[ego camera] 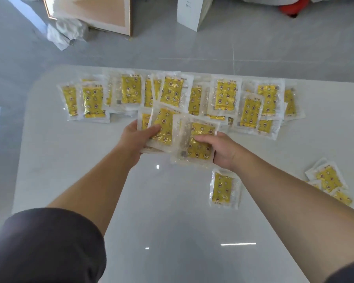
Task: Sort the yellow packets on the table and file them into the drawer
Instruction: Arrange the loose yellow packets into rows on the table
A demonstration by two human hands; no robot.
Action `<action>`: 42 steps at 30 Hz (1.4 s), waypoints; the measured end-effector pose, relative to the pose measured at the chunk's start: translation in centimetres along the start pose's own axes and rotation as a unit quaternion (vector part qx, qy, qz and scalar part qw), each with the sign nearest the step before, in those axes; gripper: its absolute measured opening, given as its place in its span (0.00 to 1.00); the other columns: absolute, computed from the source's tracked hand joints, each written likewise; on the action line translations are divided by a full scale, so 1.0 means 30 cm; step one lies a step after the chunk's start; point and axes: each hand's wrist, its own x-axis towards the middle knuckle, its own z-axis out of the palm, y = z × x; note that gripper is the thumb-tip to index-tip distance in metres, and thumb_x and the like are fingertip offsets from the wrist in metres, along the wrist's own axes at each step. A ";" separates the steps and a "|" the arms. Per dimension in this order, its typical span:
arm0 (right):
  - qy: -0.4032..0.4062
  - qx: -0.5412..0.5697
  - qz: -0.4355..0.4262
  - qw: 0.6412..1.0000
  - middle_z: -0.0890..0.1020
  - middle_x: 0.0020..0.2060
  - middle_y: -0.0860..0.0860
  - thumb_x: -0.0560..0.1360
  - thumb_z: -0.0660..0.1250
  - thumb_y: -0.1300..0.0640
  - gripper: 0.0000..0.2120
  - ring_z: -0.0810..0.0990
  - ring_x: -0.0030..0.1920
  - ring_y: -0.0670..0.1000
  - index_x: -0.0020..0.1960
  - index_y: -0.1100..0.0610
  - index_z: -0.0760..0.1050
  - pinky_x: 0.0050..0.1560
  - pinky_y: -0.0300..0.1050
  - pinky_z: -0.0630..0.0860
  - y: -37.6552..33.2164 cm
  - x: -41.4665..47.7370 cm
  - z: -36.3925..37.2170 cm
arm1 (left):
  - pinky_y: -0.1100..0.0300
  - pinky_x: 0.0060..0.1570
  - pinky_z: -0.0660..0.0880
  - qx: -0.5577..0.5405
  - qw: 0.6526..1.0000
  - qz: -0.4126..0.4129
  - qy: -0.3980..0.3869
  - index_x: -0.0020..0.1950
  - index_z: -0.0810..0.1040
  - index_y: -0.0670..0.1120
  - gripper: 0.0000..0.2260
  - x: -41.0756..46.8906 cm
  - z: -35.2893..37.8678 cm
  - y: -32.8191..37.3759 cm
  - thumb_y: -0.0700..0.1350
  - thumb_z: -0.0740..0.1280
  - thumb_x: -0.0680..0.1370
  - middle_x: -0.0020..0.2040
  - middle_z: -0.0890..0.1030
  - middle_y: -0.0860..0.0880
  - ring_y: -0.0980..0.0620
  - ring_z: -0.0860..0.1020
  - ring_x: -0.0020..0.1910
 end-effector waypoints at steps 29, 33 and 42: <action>0.348 -0.370 -0.188 0.841 0.75 0.65 0.51 0.76 0.68 0.55 0.20 0.77 0.61 0.53 0.68 0.55 0.72 0.58 0.46 0.74 -0.220 0.156 -0.082 | 0.46 0.65 0.62 0.426 0.823 0.195 0.322 0.68 0.67 0.45 0.21 0.156 -0.097 0.188 0.46 0.64 0.77 0.67 0.69 0.44 0.43 0.66 0.68; 0.320 -0.460 -0.175 0.810 0.75 0.62 0.53 0.77 0.68 0.56 0.17 0.75 0.61 0.55 0.64 0.56 0.74 0.56 0.46 0.72 -0.038 0.043 -0.228 | 0.50 0.63 0.63 0.468 0.829 0.243 0.189 0.66 0.68 0.46 0.18 -0.023 0.093 -0.028 0.46 0.65 0.77 0.63 0.72 0.48 0.46 0.69 0.64; 0.344 -0.476 -0.066 0.807 0.75 0.61 0.55 0.75 0.68 0.56 0.17 0.75 0.60 0.57 0.63 0.55 0.73 0.57 0.56 0.76 0.297 -0.164 -0.584 | 0.52 0.59 0.66 0.600 0.796 0.073 0.031 0.67 0.65 0.48 0.24 -0.234 0.431 -0.485 0.58 0.65 0.76 0.62 0.71 0.51 0.49 0.70 0.63</action>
